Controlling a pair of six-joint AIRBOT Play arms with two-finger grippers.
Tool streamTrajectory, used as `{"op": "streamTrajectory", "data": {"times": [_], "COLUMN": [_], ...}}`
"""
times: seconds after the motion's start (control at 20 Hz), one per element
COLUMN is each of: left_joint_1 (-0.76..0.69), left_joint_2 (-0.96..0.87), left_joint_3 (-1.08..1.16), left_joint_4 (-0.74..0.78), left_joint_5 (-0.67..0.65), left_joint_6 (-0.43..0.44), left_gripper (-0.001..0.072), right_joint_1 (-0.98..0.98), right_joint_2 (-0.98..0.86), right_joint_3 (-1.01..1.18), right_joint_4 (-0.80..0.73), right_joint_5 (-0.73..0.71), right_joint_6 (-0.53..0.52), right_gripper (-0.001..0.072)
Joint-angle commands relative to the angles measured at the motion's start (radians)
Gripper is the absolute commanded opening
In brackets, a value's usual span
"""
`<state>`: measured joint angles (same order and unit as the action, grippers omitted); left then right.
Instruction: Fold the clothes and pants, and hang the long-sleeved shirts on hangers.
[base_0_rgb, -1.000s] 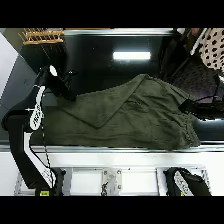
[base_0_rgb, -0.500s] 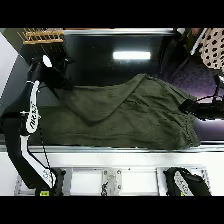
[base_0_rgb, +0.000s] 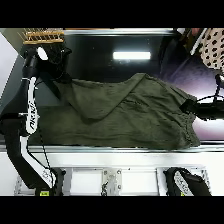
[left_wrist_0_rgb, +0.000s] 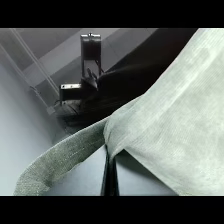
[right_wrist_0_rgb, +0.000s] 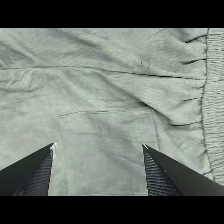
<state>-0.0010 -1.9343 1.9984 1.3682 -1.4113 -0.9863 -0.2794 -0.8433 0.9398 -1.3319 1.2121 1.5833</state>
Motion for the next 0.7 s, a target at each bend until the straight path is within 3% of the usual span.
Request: {"op": "streamTrajectory", "data": {"times": [0.0,0.15,0.35,0.65], "left_joint_1": [0.0,0.001,0.001,0.001], "left_joint_2": [0.001,0.0,0.0,0.0], "left_joint_3": [0.004,0.004,0.004,0.004], "left_joint_4": [0.0,0.0,0.0,0.0], "left_joint_5": [0.001,0.001,0.001,0.0], "left_joint_6": [-0.002,-0.002,-0.002,-0.002], "left_gripper": [0.0007,0.0007,0.0007,0.0007], "right_joint_1": [-0.001,-0.001,-0.002,-0.018], "right_joint_2": [-0.004,-0.068,-0.289,-0.726], "right_joint_3": [0.031,0.151,0.374,0.733], "right_joint_4": [-0.048,-0.182,-0.341,-0.347], "right_joint_5": [0.009,0.12,0.242,0.244], "right_joint_6": [0.06,0.153,0.307,0.566], "right_gripper": [0.0585,0.0585,0.0585,0.0585]}}
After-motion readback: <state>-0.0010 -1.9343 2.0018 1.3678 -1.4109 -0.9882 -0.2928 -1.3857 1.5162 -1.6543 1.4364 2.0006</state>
